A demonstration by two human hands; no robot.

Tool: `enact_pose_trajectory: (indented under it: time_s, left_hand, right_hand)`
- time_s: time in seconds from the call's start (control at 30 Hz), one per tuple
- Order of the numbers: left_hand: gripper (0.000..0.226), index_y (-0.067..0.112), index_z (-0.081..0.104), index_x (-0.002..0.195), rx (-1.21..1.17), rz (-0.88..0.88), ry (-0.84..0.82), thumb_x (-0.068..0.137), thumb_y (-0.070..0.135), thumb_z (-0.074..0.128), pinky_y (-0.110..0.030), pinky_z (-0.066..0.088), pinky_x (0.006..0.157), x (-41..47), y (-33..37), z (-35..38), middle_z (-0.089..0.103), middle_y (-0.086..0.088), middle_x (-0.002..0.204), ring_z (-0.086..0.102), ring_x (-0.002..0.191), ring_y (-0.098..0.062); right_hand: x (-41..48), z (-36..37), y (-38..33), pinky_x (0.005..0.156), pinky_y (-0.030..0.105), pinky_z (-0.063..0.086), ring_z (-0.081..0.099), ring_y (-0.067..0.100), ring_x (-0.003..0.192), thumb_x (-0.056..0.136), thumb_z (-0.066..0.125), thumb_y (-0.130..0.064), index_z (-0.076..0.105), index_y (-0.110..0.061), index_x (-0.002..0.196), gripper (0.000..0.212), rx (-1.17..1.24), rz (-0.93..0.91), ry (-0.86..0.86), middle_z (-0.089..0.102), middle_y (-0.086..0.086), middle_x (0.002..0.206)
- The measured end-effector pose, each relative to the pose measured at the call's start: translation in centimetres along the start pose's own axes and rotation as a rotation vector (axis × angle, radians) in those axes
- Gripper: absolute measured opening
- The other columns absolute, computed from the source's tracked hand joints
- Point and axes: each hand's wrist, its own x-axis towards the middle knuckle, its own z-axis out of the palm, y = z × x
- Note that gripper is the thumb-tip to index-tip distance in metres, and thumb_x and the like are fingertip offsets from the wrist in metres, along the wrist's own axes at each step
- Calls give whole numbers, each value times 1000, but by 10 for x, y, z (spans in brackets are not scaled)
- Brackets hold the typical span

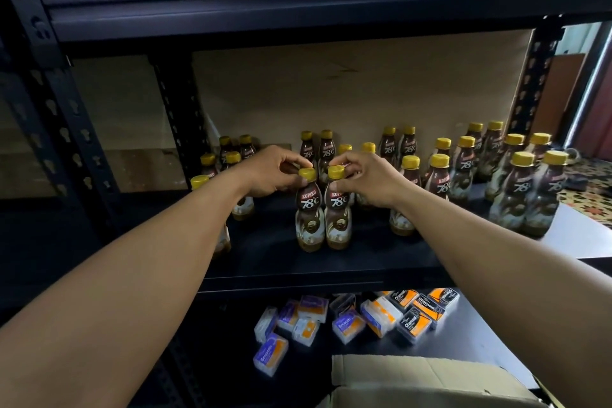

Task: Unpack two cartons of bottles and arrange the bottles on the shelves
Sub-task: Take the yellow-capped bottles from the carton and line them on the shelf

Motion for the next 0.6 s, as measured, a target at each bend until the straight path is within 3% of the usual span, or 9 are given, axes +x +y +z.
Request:
enact_pose_trajectory:
  time_s: [0.17, 0.3, 0.43, 0.53, 0.6]
  left_hand:
    - [37, 31, 69, 122, 18, -10, -32, 87, 24, 78, -46, 60, 87, 1, 0, -3, 74, -3, 107, 70, 103, -28]
    - [44, 30, 66, 126, -5, 8, -52, 84, 39, 78, -36, 61, 87, 3, 9, -12, 74, 1, 110, 73, 96, -15]
    - [28, 36, 65, 116, -31, 50, 9, 90, 43, 70, -31, 59, 81, 15, 23, -25, 72, 6, 109, 72, 93, -13]
    - [27, 27, 65, 121, 9, 74, 8, 94, 33, 67, -33, 57, 83, 36, 33, -28, 69, 4, 109, 68, 96, -16]
    - [30, 24, 64, 124, 69, 82, -4, 95, 33, 66, -25, 52, 78, 54, 38, -25, 66, 5, 111, 65, 98, -12]
  right_hand:
    - [-2, 0, -2, 80, 27, 52, 68, 6, 96, 84, 83, -32, 64, -35, 123, 43, -7, -22, -5, 70, -8, 108]
    - [-1, -12, -10, 81, 25, 51, 65, 3, 101, 82, 81, -47, 58, -38, 133, 57, -93, -19, -37, 68, -12, 114]
    - [12, -46, -28, 76, 16, 46, 63, -3, 98, 90, 72, -48, 57, -34, 134, 48, -140, -19, -12, 69, -16, 112]
    - [36, -75, -32, 89, 26, 52, 65, 6, 105, 93, 71, -39, 63, -29, 128, 37, -234, -18, 56, 69, -9, 114]
    - [53, -91, -26, 98, 32, 53, 66, 11, 110, 94, 73, -30, 64, -26, 125, 33, -274, 22, 47, 71, -5, 117]
